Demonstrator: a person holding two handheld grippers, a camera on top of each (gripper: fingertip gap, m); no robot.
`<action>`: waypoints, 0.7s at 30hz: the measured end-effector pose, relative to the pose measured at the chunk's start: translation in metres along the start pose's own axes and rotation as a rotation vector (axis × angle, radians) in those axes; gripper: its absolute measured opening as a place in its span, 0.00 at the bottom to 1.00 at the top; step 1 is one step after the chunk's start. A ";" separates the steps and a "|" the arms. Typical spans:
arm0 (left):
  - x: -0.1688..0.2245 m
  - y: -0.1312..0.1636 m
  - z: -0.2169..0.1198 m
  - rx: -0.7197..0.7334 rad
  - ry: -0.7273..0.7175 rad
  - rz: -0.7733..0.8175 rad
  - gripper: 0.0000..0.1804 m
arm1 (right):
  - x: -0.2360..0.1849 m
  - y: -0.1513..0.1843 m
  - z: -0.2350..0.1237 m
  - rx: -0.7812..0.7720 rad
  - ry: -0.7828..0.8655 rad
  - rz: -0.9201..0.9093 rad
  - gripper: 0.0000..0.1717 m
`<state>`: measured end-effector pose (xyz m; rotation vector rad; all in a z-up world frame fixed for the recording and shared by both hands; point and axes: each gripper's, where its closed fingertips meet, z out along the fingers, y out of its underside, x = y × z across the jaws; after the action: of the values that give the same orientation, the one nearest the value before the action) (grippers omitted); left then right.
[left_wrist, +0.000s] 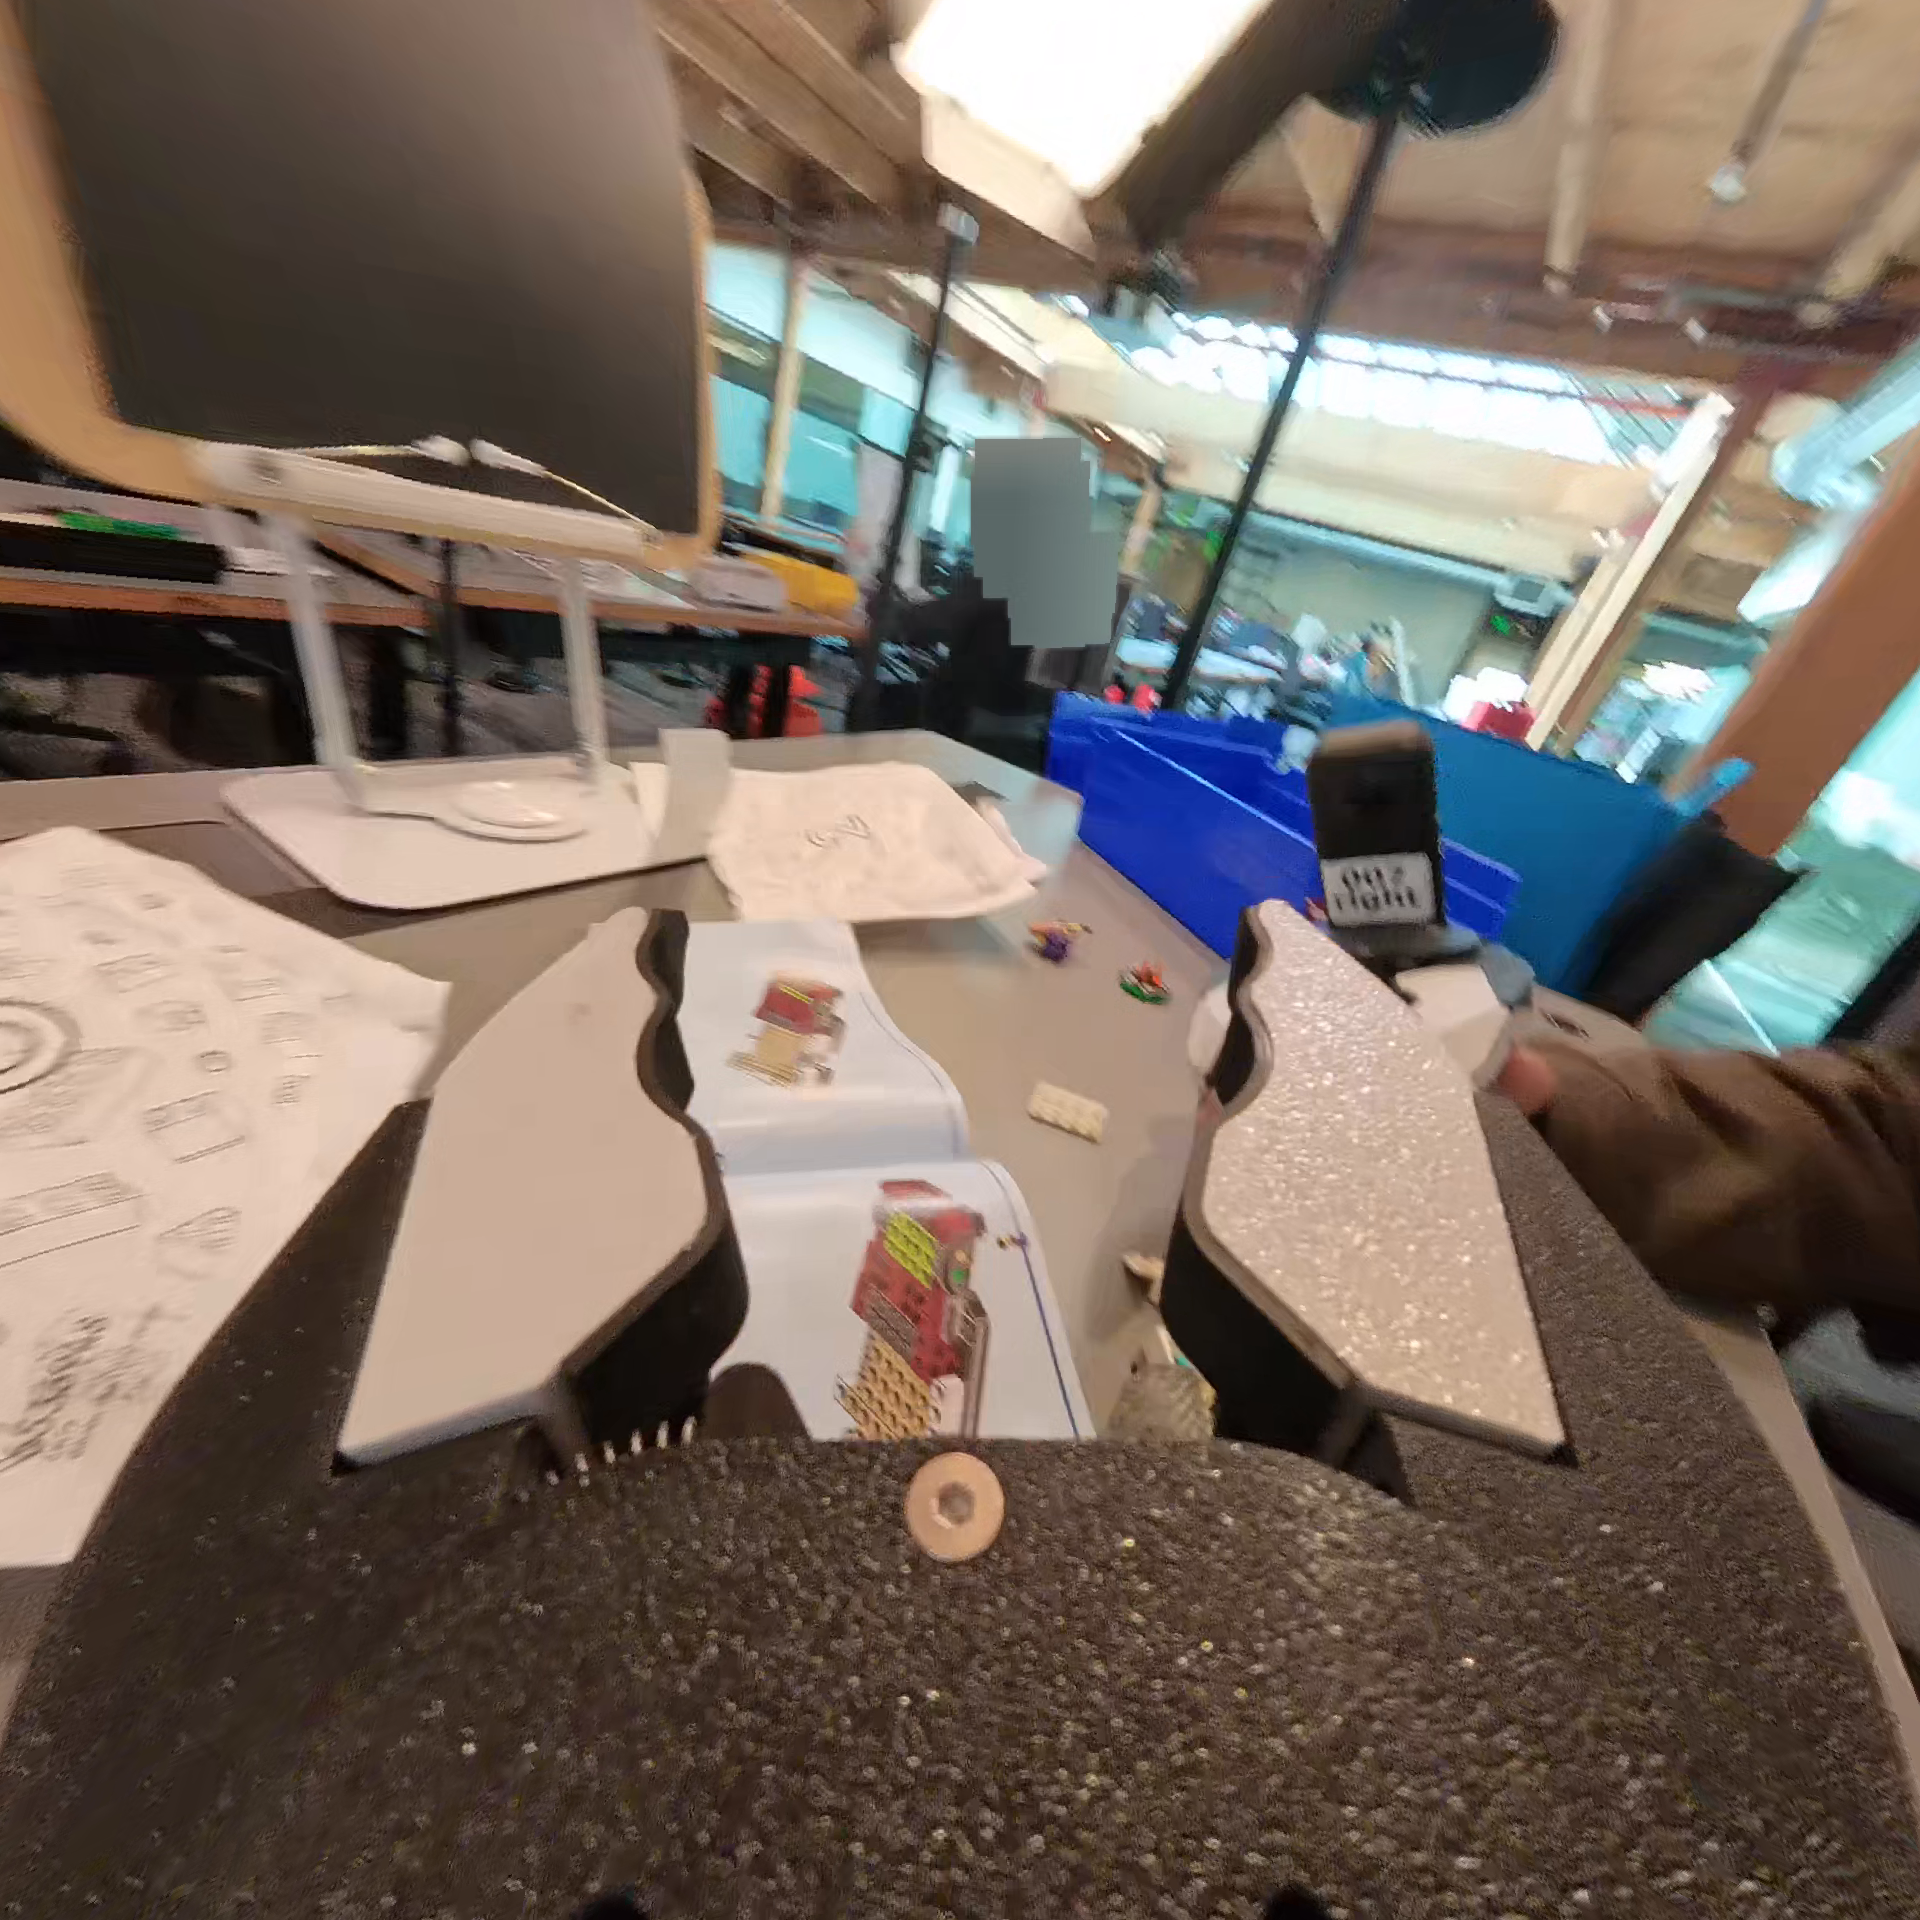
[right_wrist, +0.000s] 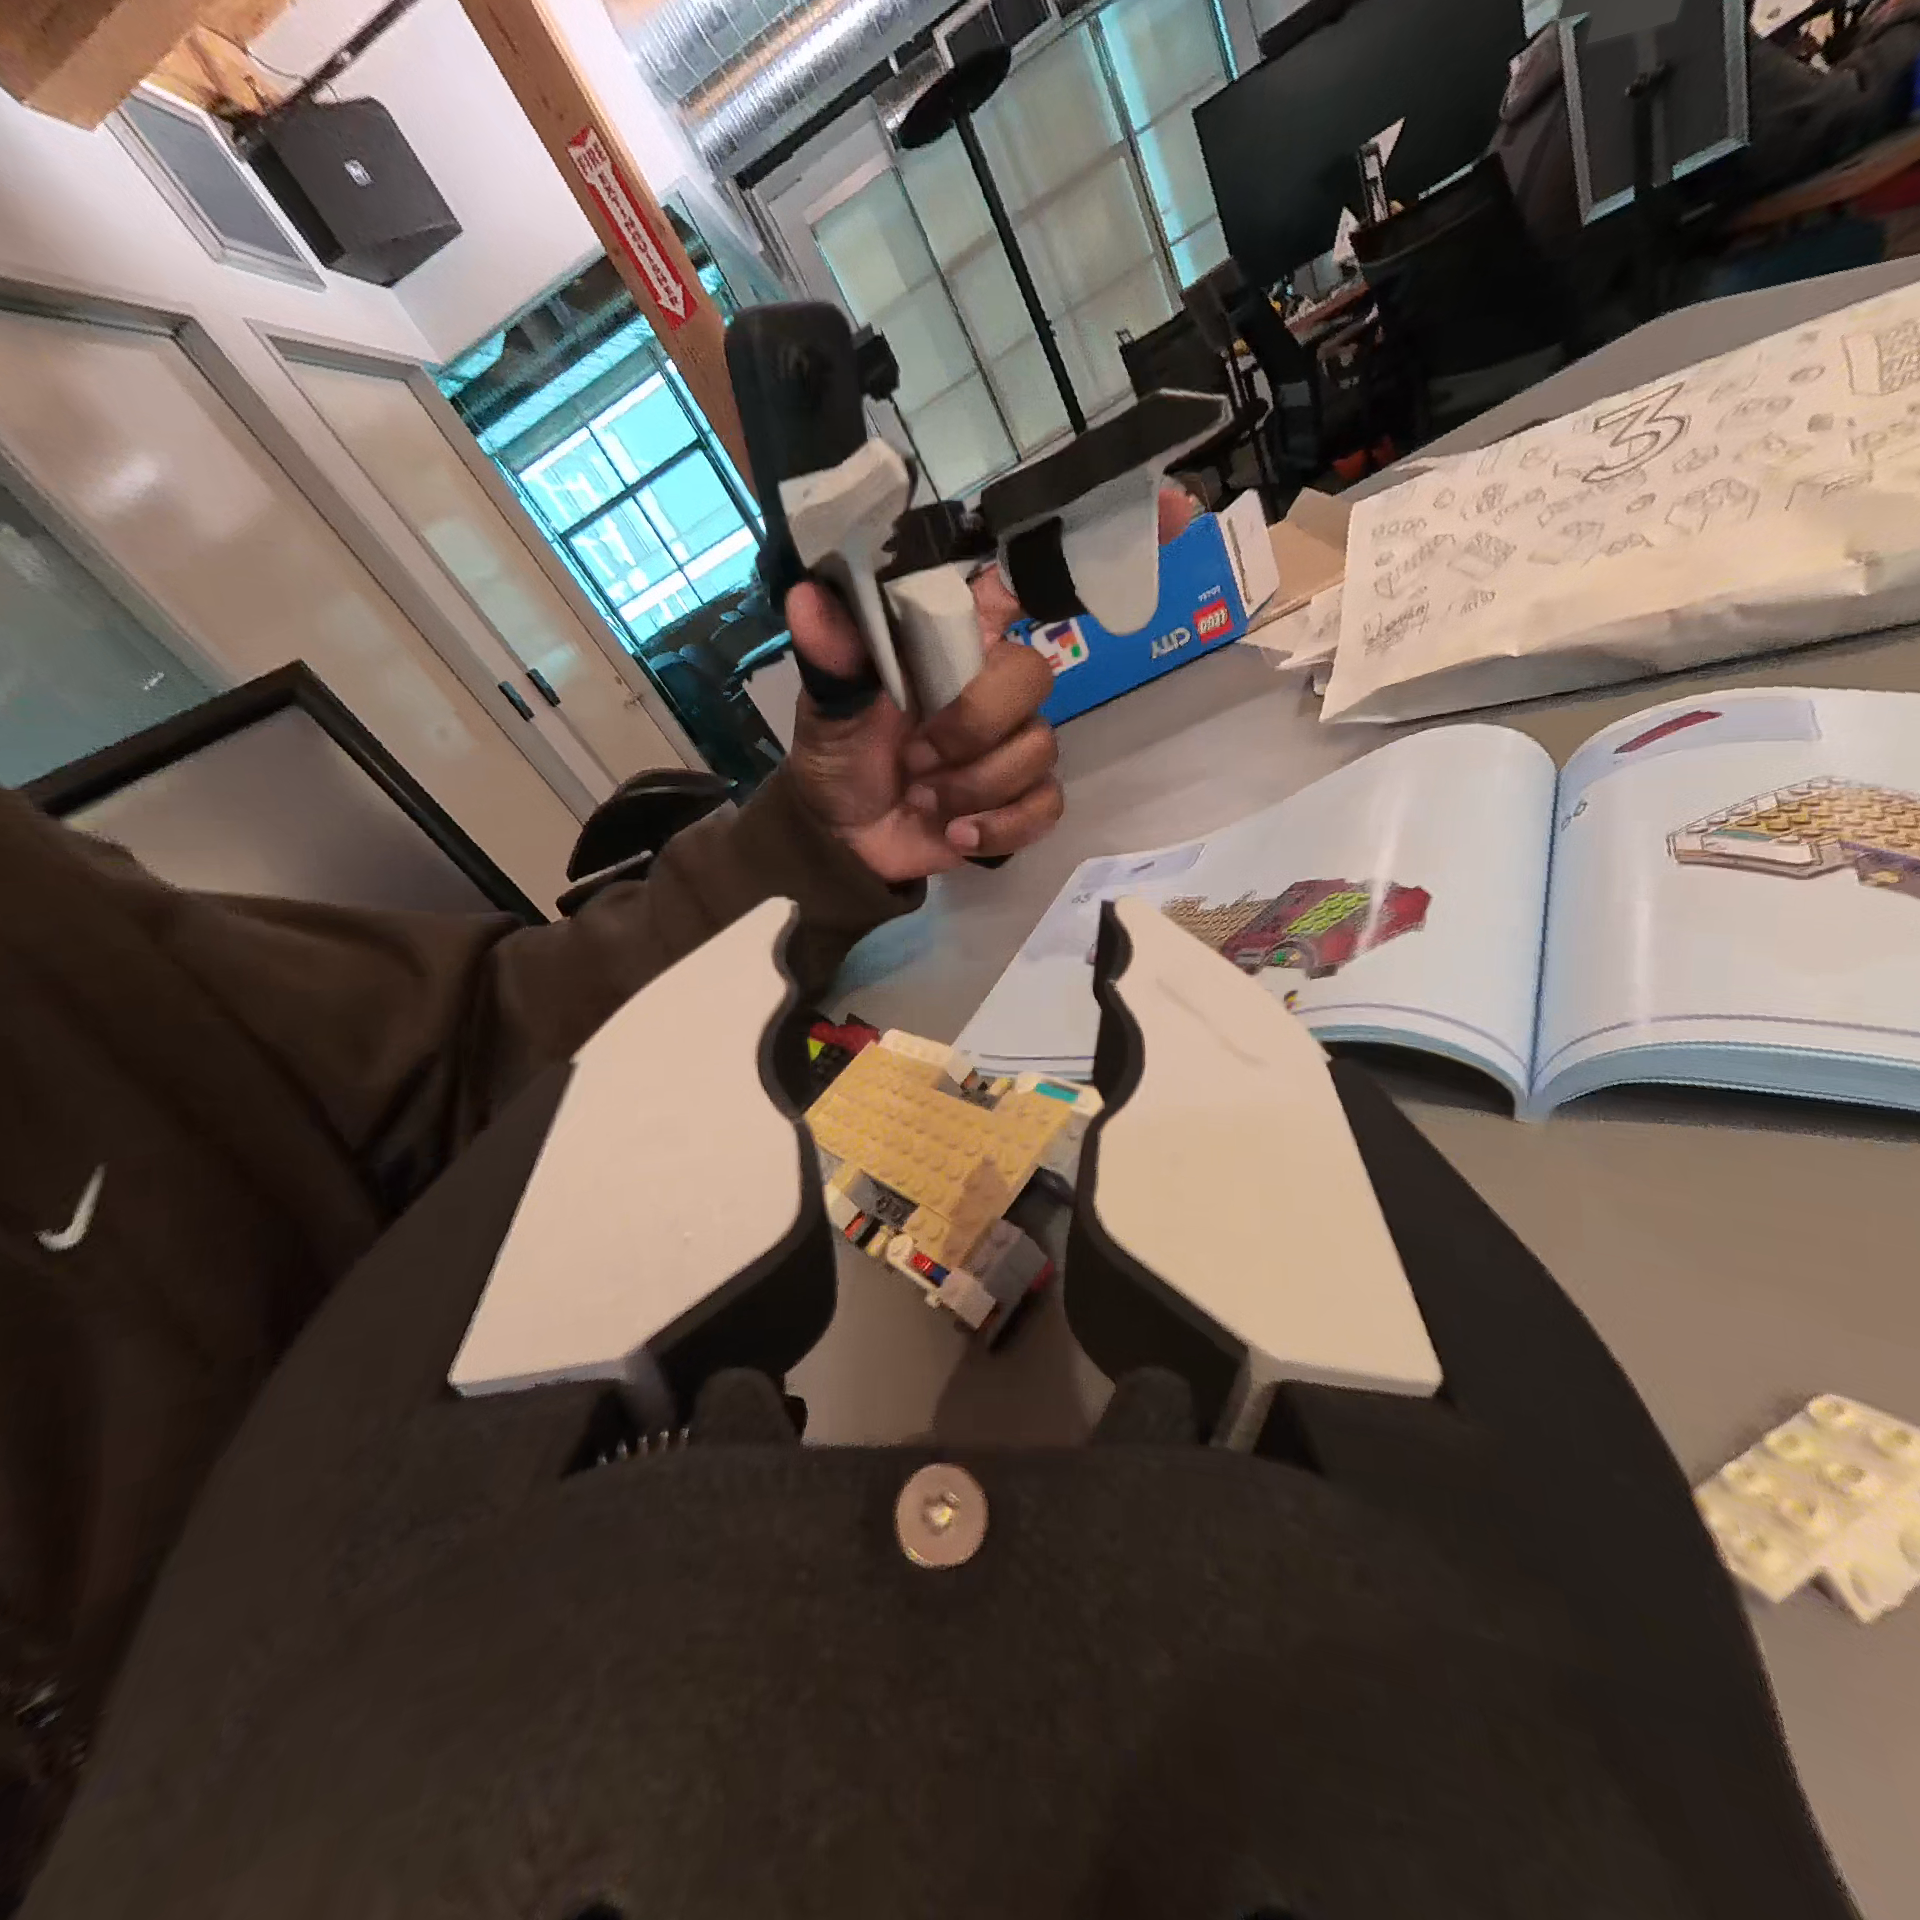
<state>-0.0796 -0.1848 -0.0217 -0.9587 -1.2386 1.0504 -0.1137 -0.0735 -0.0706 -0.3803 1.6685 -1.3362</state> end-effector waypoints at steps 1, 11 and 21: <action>0.004 0.004 0.000 -0.015 0.009 0.029 0.56 | -0.007 0.002 -0.001 -0.005 -0.012 -0.024 0.31; -0.013 0.012 -0.014 -0.054 -0.060 0.092 0.50 | -0.001 -0.002 -0.017 0.055 0.001 0.121 0.27; 0.014 0.033 -0.005 -0.192 0.059 0.068 0.46 | 0.001 0.023 -0.016 -0.129 0.110 0.028 0.25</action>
<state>-0.0776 -0.1632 -0.0502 -1.1782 -1.2823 0.9610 -0.1206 -0.0563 -0.0923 -0.3627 1.8506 -1.2514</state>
